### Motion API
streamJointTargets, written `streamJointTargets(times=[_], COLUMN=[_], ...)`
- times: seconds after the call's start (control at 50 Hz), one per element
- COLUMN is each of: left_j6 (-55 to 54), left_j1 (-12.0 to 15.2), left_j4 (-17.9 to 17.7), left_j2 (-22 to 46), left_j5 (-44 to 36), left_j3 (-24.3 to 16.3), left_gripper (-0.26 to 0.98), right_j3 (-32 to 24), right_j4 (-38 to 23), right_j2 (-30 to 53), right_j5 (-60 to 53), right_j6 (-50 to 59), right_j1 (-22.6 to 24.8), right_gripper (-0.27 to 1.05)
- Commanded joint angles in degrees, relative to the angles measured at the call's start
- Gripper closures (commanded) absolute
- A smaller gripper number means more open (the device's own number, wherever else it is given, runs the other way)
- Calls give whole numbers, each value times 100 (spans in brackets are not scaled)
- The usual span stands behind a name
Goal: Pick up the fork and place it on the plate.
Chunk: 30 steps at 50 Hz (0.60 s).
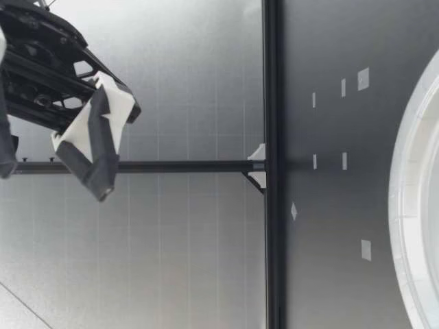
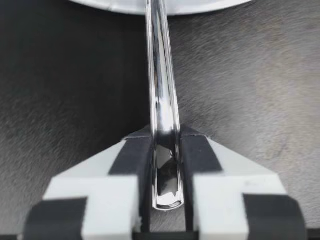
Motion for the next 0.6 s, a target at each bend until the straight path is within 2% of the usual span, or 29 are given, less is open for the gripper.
streamJointTargets(times=[0.0,0.3,0.58], left_j6=[18,26,26], left_j1=[-18,-26,-18], left_j4=[-97,-229,-466], left_j2=[-132,-334,-404], left_j5=[193,211,211], left_j3=[-132,-97,-53], left_gripper=[78,76,63], right_j3=[-79,-70,-70], right_j4=[62,105,114], right_j2=[-185,-211,-211], right_j5=[-9,-53,-53], right_j6=[-18,-26,-18], right_j1=[-9,-9,-9], right_gripper=[2,2,2])
